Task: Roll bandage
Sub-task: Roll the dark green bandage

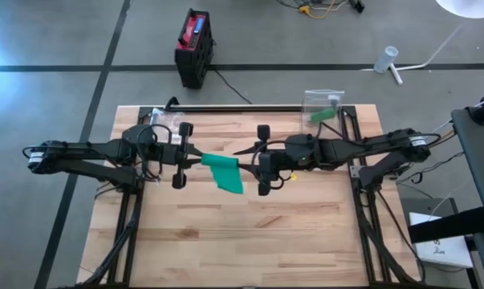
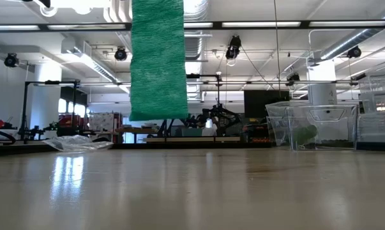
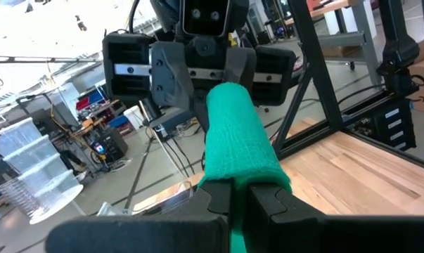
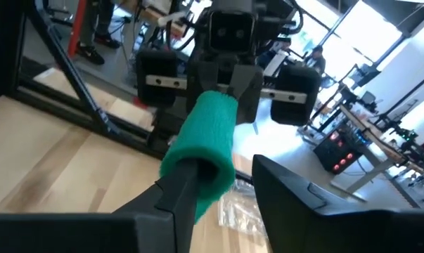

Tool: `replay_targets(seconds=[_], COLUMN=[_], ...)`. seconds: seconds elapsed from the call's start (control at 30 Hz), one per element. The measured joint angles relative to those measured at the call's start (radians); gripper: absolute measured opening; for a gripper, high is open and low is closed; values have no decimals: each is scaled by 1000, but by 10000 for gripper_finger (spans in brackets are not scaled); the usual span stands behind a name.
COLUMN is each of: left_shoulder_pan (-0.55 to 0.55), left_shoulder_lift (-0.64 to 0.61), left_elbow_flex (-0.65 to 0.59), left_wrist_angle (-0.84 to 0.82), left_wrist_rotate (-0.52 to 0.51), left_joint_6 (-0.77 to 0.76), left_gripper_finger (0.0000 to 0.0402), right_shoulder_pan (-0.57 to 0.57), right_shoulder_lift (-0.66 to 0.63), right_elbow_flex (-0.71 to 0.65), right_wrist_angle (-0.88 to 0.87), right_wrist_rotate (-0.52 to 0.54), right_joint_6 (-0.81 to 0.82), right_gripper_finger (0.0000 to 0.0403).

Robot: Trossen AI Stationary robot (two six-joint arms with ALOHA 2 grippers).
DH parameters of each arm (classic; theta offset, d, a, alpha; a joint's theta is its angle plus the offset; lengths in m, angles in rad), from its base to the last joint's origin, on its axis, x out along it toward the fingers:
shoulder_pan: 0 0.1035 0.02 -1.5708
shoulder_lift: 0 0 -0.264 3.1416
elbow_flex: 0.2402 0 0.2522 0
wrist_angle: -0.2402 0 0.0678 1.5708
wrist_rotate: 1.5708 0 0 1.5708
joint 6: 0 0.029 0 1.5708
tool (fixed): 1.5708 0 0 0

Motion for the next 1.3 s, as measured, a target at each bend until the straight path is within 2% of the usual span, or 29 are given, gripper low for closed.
replay_targets(seconds=[0.33,0.47,0.6,0.67,0.93,1.0,1.17,1.3], left_shoulder_pan=[0,0,-1,-1,2,1,0,-7], left_shoulder_lift=[23,21,11,0,-114,-135,-122,-65], left_elbow_flex=[0,0,0,0,-1,-7,-35,-46], left_wrist_angle=[16,21,19,17,-104,-106,-54,68], left_wrist_rotate=[-1,-6,-102,-160,-276,-265,-89,7], left_joint_6=[-8,-20,-53,-76,-96,-128,-189,-218], left_gripper_finger=[0,0,7,16,69,84,121,142], right_shoulder_pan=[0,0,-1,-3,7,11,12,12], right_shoulder_lift=[35,36,32,28,-52,-77,-108,-111], right_elbow_flex=[0,0,0,0,-1,-4,-17,-24], right_wrist_angle=[31,32,31,31,15,18,68,112], right_wrist_rotate=[-2,0,11,20,-3,-40,-180,-187], right_joint_6=[-1,-1,-2,-1,7,4,0,-23], right_gripper_finger=[84,53,10,8,4,4,4,3])
